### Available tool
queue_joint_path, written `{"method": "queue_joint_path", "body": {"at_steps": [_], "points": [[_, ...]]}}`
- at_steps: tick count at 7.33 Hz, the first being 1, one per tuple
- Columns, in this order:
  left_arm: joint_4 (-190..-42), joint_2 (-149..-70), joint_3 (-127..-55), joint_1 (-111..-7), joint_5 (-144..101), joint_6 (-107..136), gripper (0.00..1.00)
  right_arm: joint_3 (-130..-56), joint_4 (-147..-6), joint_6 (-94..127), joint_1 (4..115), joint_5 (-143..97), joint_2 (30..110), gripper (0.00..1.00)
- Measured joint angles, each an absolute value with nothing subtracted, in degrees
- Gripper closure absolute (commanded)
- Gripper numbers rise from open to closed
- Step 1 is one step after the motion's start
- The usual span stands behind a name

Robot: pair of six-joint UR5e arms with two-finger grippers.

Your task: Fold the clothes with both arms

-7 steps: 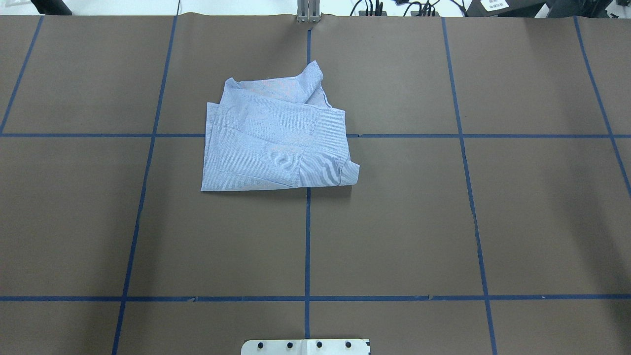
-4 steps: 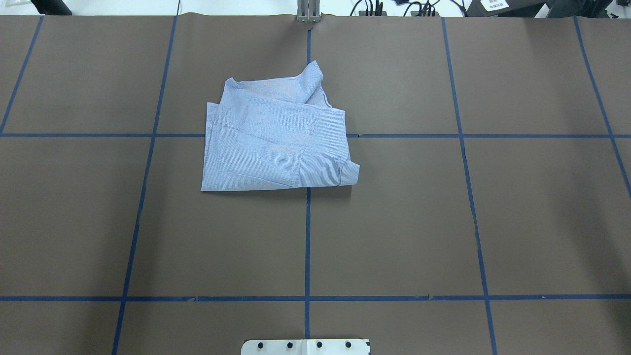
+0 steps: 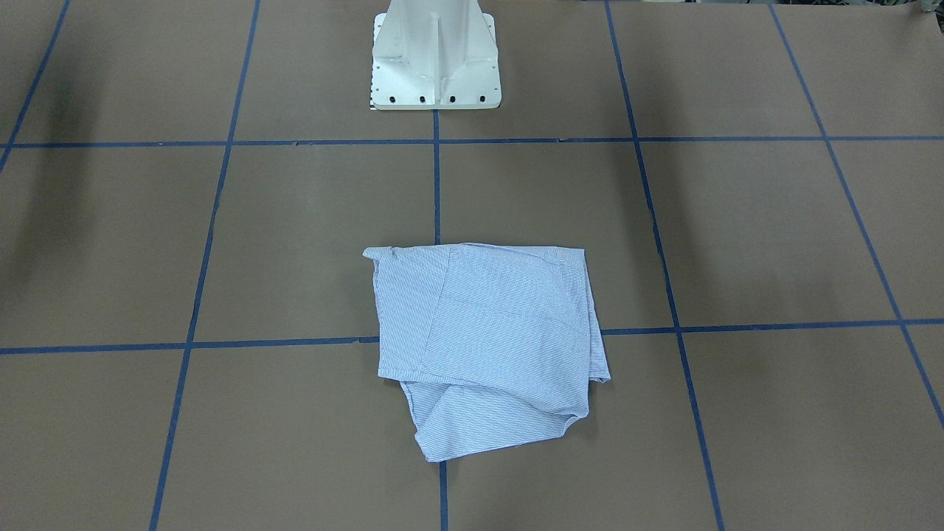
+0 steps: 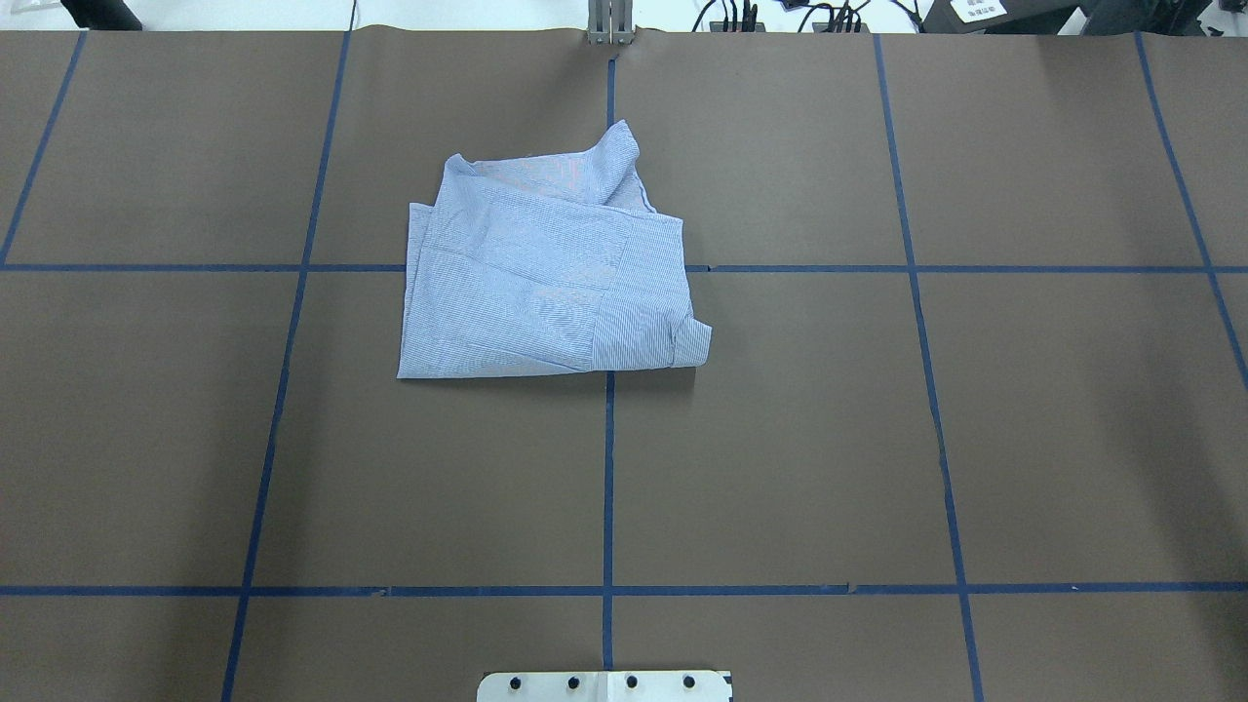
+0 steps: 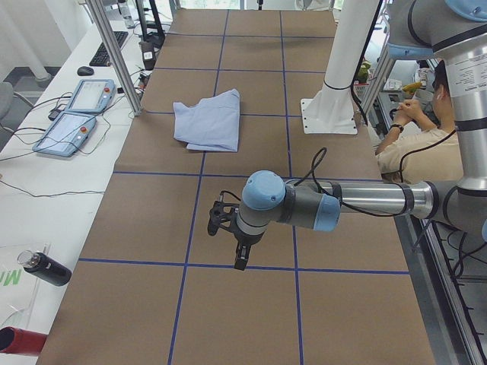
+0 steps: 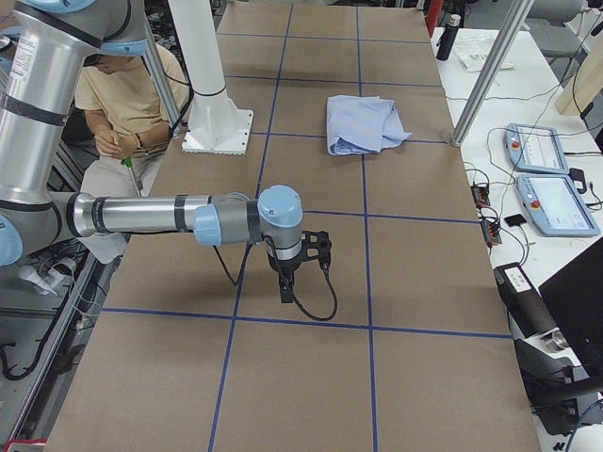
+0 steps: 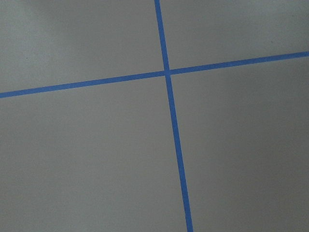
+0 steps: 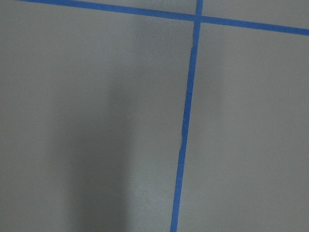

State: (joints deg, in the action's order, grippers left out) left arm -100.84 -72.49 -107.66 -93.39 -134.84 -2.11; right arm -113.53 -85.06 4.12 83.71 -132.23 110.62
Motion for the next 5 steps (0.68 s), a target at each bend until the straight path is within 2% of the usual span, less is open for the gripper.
{"method": "queue_joint_path", "body": {"at_steps": [5], "points": [[-100.9,-72.2,-107.5,-93.3,-134.9,-2.1,0.00,-112.8,-85.0,4.1,86.3,-134.1,110.7,0.00]]}}
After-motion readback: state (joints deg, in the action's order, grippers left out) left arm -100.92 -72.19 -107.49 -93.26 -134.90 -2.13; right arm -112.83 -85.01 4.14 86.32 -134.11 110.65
